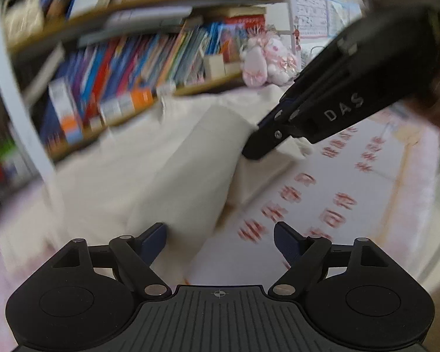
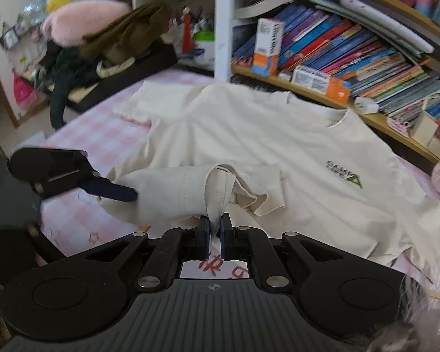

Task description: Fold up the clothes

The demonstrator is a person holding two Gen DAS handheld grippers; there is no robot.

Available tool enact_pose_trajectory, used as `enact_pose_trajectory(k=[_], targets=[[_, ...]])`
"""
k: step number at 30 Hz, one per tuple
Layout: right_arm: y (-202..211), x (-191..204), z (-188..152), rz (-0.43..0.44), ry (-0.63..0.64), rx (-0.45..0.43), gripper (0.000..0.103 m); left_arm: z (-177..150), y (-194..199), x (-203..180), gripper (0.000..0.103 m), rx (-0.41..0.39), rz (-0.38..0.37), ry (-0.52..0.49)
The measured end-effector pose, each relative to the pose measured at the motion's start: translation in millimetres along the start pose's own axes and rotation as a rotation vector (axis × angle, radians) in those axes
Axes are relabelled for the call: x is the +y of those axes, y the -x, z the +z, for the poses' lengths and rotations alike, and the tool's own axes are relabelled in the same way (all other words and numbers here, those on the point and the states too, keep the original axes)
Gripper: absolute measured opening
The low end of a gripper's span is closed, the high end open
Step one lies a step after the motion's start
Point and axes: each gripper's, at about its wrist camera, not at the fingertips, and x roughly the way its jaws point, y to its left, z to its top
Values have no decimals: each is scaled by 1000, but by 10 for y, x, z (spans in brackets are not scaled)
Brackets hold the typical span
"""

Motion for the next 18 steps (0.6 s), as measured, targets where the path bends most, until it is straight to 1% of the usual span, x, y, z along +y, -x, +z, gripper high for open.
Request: enact_pose_trajectory(k=[2, 5, 6, 7, 8, 9, 10, 11, 12, 13, 14, 18], targets=[[28, 0, 11, 4, -11, -1, 6, 96, -93, -118, 83, -34, 60, -78], [63, 0, 9, 11, -24, -3, 6, 192, -146, -170, 82, -73, 115, -156], [72, -7, -8, 7, -29, -3, 6, 217, -150, -167, 81, -84, 126, -173], [82, -14, -26, 3, -34, -2, 6, 230, -129, -131, 78, -93, 118, -169], [94, -23, -45, -1, -40, -3, 6, 241, -110, -94, 66, -98, 108, -163], [113, -38, -68, -4, -47, -4, 6, 245, -96, -55, 48, -93, 90, -155], [133, -52, -91, -7, -55, -6, 6, 247, -84, -18, 38, -85, 74, -144], [152, -67, -114, -10, -62, -8, 6, 249, -72, 18, 21, -77, 58, -133], [172, -82, -137, -12, -69, -10, 6, 249, -56, 61, 11, -71, 45, -118], [189, -99, -159, -18, -77, -11, 6, 243, -29, 122, 10, -70, 38, -95], [195, -129, -175, -38, -87, -11, 6, 236, 0, 191, 7, -69, 33, -67], [222, -281, -258, -125, -140, -9, 6, 196, 159, 584, 6, -74, 36, 105]])
